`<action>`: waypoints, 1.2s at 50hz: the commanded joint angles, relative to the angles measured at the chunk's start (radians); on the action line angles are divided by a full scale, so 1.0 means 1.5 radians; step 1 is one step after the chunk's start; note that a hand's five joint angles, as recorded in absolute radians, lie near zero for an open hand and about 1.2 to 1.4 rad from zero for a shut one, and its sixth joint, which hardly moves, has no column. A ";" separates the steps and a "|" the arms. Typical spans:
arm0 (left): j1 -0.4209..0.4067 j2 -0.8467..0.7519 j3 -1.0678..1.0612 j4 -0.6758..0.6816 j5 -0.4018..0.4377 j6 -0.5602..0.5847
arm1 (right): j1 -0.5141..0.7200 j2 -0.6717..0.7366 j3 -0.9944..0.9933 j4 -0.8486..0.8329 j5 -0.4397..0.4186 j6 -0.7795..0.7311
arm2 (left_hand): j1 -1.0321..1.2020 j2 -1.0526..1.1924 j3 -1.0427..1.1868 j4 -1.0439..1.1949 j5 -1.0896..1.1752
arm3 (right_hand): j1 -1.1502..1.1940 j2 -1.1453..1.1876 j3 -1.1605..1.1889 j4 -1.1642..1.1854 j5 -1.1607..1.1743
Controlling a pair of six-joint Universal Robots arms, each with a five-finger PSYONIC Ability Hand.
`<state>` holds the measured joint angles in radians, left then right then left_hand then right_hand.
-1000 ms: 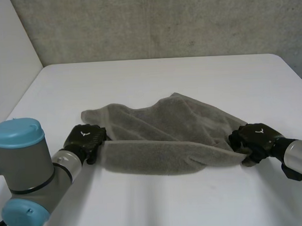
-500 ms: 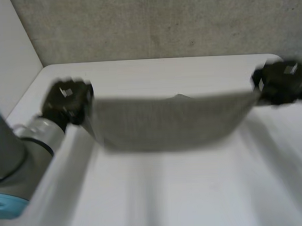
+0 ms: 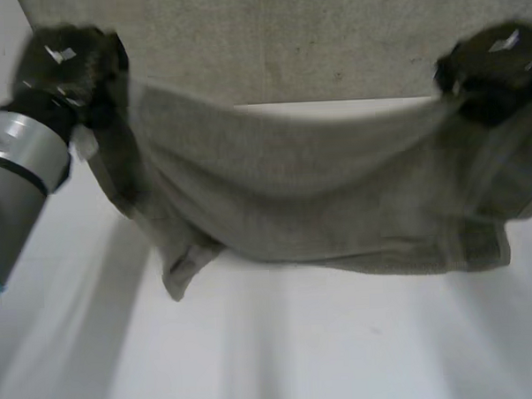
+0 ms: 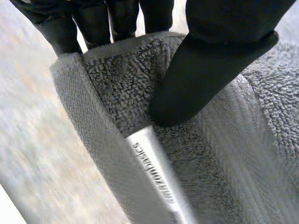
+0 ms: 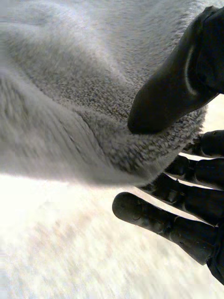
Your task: Fold the towel.
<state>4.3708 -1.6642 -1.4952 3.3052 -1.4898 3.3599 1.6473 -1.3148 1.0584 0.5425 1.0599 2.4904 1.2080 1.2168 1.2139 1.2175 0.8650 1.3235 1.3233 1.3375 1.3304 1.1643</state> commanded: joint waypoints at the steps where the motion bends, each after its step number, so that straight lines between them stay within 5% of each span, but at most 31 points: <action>1: 0.002 -0.176 0.087 -0.007 0.000 0.007 | 0.096 0.134 -0.016 -0.011 0.140 -0.167 | 0.126 0.120 0.122 0.119 0.238 | 0.049 0.049 0.039 0.044 0.038; 6: 0.017 -0.262 0.199 -0.001 -0.003 0.026 | 0.135 0.195 -0.098 -0.152 0.181 -0.178 | 0.126 0.120 0.122 0.119 0.238 | 0.049 0.049 0.039 0.044 0.038; 8: 0.030 -0.284 0.287 0.021 -0.005 0.023 | 0.148 0.200 -0.133 -0.351 0.190 -0.168 | 0.126 0.120 0.122 0.119 0.238 | 0.049 0.049 0.039 0.044 0.038; 9: 0.030 -0.284 0.287 0.021 -0.005 0.023 | 0.148 0.200 -0.133 -0.352 0.190 -0.168 | 0.126 0.120 0.122 0.119 0.238 | 0.049 0.049 0.039 0.044 0.038; 11: 0.030 -0.283 0.322 0.060 -0.006 0.018 | 0.153 0.194 -0.113 -0.610 0.190 -0.145 | 0.126 0.120 0.122 0.119 0.238 | 0.049 0.049 0.039 0.044 0.038; 16: 0.034 -0.223 0.308 0.355 -0.009 -0.028 | 0.153 0.102 -0.030 -0.829 0.189 -0.087 | 0.126 0.120 0.122 0.119 0.238 | 0.049 0.049 0.039 0.044 0.038; 20: 0.043 -0.182 0.269 0.411 0.000 -0.075 | 0.146 0.068 -0.001 -0.803 0.188 -0.037 | 0.126 0.120 0.122 0.119 0.238 | 0.049 0.049 0.039 0.044 0.038; 26: 0.089 -0.185 0.218 0.343 0.041 -0.142 | 0.142 0.078 0.025 -0.618 0.129 0.052 | 0.126 0.120 0.122 0.119 0.238 | 0.049 0.049 0.039 0.044 0.038; 37: 0.125 -0.215 -0.009 0.293 0.100 -0.144 | 0.143 0.145 0.098 -0.337 0.045 0.030 | 0.126 0.120 0.122 0.119 0.238 | 0.049 0.049 0.039 0.044 0.038; 50: 0.137 -0.268 -0.147 0.286 0.096 -0.093 | 0.148 0.239 0.200 -0.347 0.056 -0.014 | 0.126 0.120 0.122 0.119 0.238 | 0.049 0.049 0.039 0.044 0.038; 57: 0.144 -0.261 -0.155 0.286 0.091 -0.076 | 0.142 0.234 0.257 -0.395 0.094 -0.006 | 0.126 0.120 0.122 0.119 0.238 | -0.381 -0.380 -0.390 -0.385 -0.391; 60: 0.145 -0.258 -0.158 0.286 0.090 -0.076 | 0.141 0.230 0.269 -0.404 0.112 -0.001 | 0.126 0.120 0.122 0.119 0.238 | -0.417 -0.417 -0.426 -0.421 -0.427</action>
<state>4.5819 -2.0637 -1.7282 3.7336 -1.3515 3.2438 1.8625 -0.9536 1.4149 -0.0268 1.1736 2.4758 1.2092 1.2172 1.2148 1.2178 0.8658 0.7925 0.8018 0.8034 0.8048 0.6166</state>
